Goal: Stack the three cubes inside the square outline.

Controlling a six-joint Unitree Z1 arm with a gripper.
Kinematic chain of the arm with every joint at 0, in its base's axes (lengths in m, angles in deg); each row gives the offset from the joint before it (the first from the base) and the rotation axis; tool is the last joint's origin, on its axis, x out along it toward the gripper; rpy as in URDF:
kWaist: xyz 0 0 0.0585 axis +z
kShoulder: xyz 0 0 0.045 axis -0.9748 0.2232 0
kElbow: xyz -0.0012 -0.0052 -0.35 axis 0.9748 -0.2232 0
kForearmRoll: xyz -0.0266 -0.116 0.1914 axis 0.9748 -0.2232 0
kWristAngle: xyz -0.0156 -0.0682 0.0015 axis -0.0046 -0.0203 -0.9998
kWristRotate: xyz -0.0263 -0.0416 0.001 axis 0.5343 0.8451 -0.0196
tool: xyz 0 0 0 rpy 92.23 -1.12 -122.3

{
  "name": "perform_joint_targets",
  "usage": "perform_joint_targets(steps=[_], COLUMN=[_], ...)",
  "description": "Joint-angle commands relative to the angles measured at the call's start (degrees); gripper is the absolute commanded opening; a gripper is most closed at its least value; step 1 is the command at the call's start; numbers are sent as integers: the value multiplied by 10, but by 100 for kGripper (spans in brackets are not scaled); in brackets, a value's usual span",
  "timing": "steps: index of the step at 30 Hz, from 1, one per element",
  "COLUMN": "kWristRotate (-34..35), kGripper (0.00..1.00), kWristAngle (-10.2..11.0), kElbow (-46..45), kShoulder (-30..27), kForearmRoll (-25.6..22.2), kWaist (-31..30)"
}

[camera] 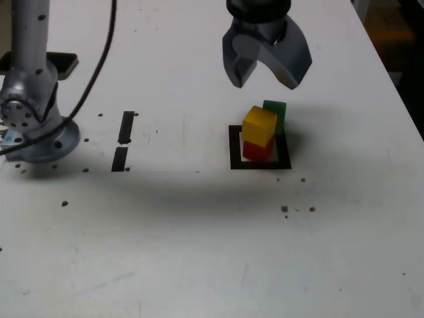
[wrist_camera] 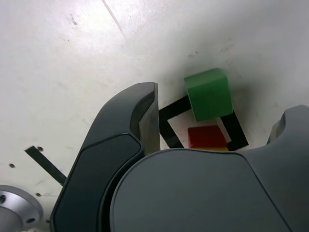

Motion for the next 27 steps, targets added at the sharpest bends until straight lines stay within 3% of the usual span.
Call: perform_joint_targets(steps=[1,10,27], kWristRotate=[10,64,101], kGripper=[92,92,92], kWristAngle=[-16,-58,-61], kElbow=[10,24,12], kShoulder=[7,37,83], kForearmRoll=[3,0,3], kWaist=[6,17,25])
